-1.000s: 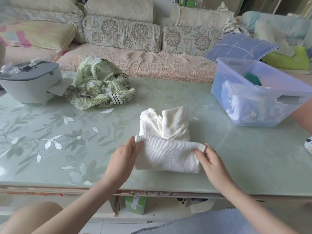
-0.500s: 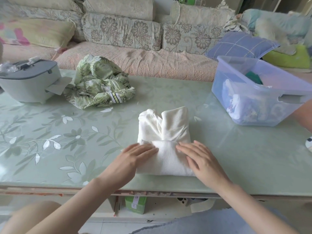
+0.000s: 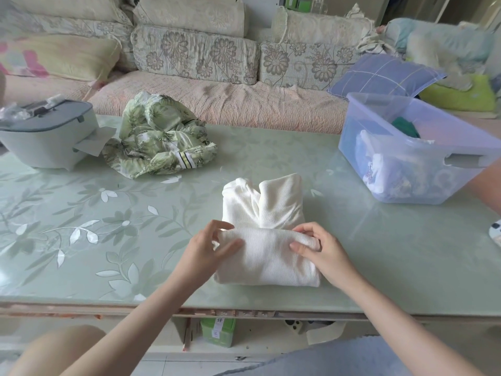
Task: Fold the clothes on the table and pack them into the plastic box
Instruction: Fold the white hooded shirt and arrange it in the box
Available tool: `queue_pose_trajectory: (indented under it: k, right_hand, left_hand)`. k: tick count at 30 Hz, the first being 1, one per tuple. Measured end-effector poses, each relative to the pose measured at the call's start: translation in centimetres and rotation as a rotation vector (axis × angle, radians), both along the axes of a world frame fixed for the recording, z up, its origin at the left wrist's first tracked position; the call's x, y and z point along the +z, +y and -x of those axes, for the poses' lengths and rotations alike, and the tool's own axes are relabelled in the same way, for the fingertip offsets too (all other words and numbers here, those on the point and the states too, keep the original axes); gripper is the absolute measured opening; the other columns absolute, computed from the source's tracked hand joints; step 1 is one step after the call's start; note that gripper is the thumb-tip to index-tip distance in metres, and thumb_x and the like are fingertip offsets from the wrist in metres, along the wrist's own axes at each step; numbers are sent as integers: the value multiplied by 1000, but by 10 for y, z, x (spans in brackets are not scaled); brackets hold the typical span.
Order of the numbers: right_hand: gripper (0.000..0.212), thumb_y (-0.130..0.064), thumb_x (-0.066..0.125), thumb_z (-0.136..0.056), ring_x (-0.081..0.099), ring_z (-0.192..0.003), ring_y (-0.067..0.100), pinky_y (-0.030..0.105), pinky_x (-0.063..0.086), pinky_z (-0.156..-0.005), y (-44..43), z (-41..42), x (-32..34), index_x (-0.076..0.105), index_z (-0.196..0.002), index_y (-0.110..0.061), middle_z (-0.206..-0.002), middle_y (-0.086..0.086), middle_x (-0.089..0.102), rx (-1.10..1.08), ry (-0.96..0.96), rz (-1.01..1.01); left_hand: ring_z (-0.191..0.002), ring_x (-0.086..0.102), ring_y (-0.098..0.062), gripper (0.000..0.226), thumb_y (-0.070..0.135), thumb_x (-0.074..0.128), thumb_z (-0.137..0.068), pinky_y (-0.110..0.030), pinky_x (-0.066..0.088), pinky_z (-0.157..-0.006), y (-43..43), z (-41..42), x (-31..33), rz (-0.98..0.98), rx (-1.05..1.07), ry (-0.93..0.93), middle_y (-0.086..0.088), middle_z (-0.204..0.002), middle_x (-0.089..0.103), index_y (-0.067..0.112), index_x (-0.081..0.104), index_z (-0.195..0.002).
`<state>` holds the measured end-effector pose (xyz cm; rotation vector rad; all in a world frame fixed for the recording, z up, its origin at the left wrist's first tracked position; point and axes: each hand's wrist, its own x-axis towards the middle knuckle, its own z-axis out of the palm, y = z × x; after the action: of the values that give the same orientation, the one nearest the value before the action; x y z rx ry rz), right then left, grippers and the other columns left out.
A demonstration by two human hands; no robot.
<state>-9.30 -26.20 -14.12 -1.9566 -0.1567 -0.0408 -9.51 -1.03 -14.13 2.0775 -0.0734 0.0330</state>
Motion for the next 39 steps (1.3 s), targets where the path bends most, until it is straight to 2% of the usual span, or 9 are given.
queue_pose_trajectory:
  k: [4, 10, 15, 19, 21, 24, 26, 34, 39]
  right_hand:
    - [13, -7, 67, -86, 59, -85, 5, 13, 44, -77, -6, 7, 10, 64, -97, -14, -91, 0, 66, 51, -29, -62]
    - [11, -16, 71, -83, 54, -66, -5, 10, 39, -63, -1, 2, -6, 66, -93, -20, -86, -8, 66, -89, -13, 165]
    - [35, -51, 73, -75, 55, -73, 16, 21, 44, -68, -7, 6, -10, 63, -102, -31, -95, -4, 66, -99, 31, 40]
    - [32, -23, 75, -78, 50, -63, 15, 26, 46, -66, -12, 19, -13, 62, -105, -36, -104, -6, 64, -69, -10, -13]
    - [34, -20, 75, -78, 58, -82, 20, 32, 49, -77, -12, 22, -12, 64, -104, -38, -110, -10, 65, -71, -42, -52]
    - [35, -18, 74, -79, 49, -72, 0, 14, 40, -64, -13, 27, -11, 64, -101, -44, -107, -17, 64, -60, -56, -63]
    - [33, -19, 70, -83, 51, -65, 11, 15, 42, -63, -13, 28, -12, 62, -101, -45, -95, -11, 65, -55, -80, -44]
    - [44, -27, 79, -74, 51, -95, 17, 25, 22, -100, -6, 13, -22, 61, -114, -26, -97, -7, 56, -273, -393, 619]
    - [41, -2, 58, -81, 54, -108, 17, 27, 33, -101, -16, 13, -19, 63, -118, -19, -121, -3, 61, 105, -742, 827]
  left_hand:
    - [-75, 63, -15, 21, 31, 62, -89, -15, 41, -51, -3, 11, 3, 63, 12, -19, 2, -98, 60, 27, 51, -107]
    - [-81, 52, -15, 25, 23, 57, -93, -21, 42, -62, -10, 9, -2, -149, 98, -105, 0, -115, 48, 19, 49, -116]
    - [-96, 49, -12, 38, 32, 55, -93, -22, 38, -71, -11, 22, 0, -71, 22, -120, 12, -123, 43, 31, 41, -128]
    - [-84, 49, -6, 65, 37, 67, -83, -17, 37, -73, -12, 34, -2, -20, -23, -182, 11, -113, 50, 44, 29, -135]
    - [-85, 51, 0, 68, 27, 67, -85, -10, 40, -75, -10, 35, -1, -31, -82, -299, 21, -114, 46, 50, 27, -135]
    - [-87, 51, 4, 66, 22, 61, -90, -6, 38, -78, -6, 37, -6, -126, -169, -385, 28, -113, 40, 52, 24, -136]
    - [-90, 50, 6, 60, 24, 58, -92, -5, 38, -76, -6, 36, -10, -137, -87, -375, 28, -112, 39, 48, 25, -136]
    - [-97, 51, -20, 66, 13, 72, -80, -34, 49, -81, -7, 14, -21, -418, 112, -415, -3, -125, 42, 34, 40, -135]
    - [-110, 55, -15, 21, 23, 53, -89, -26, 36, -90, 2, 5, -17, -567, -180, -669, 8, -114, 61, 26, 65, -106]
